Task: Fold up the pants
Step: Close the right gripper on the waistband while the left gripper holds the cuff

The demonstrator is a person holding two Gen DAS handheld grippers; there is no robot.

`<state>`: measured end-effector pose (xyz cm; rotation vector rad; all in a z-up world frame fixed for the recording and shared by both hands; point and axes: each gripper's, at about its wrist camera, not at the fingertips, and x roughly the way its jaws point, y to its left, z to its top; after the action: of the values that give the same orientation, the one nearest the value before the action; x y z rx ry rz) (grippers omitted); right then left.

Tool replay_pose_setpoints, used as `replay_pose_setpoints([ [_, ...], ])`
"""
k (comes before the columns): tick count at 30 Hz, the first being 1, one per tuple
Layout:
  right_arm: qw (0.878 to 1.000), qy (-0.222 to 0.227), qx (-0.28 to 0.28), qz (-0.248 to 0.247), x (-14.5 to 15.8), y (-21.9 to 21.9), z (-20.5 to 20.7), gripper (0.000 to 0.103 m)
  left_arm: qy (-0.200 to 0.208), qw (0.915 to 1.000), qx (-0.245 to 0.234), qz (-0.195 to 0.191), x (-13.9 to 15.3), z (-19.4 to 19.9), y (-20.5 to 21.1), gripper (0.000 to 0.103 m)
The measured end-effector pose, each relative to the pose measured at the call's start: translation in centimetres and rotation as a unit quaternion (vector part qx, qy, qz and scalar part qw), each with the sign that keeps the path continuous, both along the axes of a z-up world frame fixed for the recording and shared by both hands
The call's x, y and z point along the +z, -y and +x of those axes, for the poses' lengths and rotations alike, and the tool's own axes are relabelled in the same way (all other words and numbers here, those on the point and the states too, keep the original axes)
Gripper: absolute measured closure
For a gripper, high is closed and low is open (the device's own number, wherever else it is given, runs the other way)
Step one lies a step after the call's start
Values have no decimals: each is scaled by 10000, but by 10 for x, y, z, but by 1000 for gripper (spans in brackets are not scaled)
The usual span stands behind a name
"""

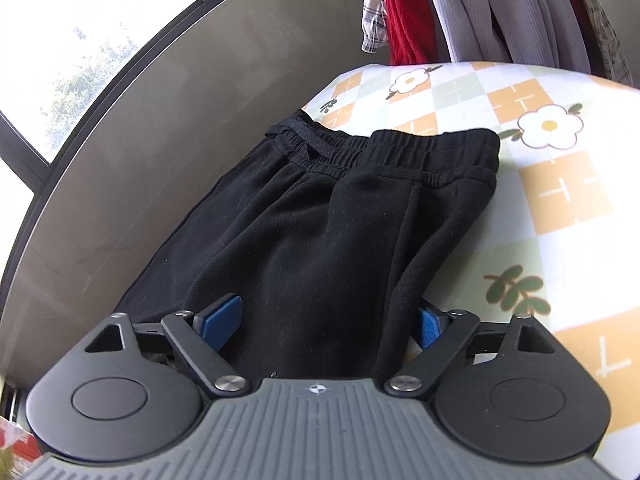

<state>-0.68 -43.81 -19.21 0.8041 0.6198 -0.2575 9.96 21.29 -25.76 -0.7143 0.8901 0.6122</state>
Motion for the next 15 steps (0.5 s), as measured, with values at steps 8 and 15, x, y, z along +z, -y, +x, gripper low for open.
replay_pose_setpoints([
  [8,9996,142,63,230,-6,9,-1,35,42,9999,93,1,0,-2,2,88],
  [15,9993,-71,-300,224,-6,14,21,59,183,9997,156,-41,1,-2,6,78],
])
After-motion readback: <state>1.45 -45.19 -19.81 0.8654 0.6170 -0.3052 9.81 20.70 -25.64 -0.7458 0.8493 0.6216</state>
